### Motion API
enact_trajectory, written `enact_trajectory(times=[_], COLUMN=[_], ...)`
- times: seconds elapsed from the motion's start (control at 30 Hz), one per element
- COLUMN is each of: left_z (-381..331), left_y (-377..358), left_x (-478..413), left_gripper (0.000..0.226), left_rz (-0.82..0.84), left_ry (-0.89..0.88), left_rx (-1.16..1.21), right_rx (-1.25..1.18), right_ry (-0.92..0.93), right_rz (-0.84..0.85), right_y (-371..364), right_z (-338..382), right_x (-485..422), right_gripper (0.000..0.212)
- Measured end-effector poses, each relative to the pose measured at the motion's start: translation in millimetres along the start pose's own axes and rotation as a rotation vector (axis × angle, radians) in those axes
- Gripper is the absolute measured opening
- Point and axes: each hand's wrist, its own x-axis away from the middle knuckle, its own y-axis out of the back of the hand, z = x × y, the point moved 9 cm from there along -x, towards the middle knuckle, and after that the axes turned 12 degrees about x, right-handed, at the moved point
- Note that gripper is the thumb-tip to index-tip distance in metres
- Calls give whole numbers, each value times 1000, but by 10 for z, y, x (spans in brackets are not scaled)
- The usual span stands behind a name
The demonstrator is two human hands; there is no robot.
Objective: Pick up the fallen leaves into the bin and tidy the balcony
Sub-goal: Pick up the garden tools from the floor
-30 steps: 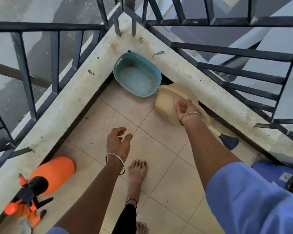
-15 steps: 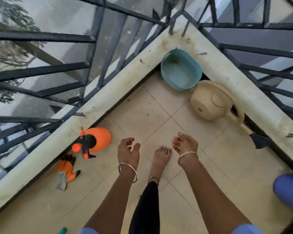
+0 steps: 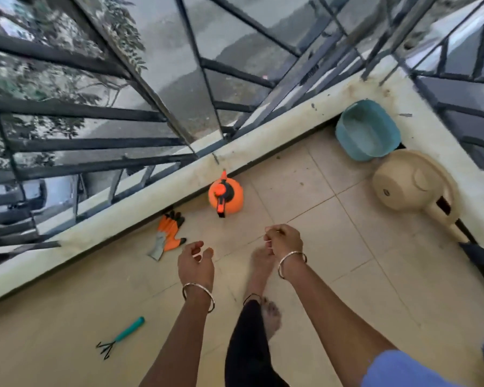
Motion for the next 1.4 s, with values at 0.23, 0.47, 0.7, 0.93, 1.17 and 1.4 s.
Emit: enact_trajectory(times=[0.23, 0.47, 0.7, 0.93, 1.17, 1.4], left_z=[166, 462, 716, 485, 169, -154], left_y=[469, 653, 710, 730, 377, -526], left_x=[-399, -769, -781, -616, -204, 413], left_gripper=[24, 24, 23, 25, 25, 26], left_rz=[-72, -71, -61, -35, 82, 334], left_ry=[-42, -48, 25, 58, -9, -122], left_rx=[64, 47, 16, -21, -111, -265], right_rx=[257, 352, 317, 28, -184, -291], right_ry=[54, 65, -9, -186, -321, -289], right_rz=[151, 164, 165, 237, 155, -129], right_y=[-1172, -1887, -2057, -1616, -652, 752], right_z=[163, 253, 139, -122, -634, -973], right_x=[-496, -914, -1204, -688, 1, 359], right_gripper=[12, 25, 18, 27, 15, 28])
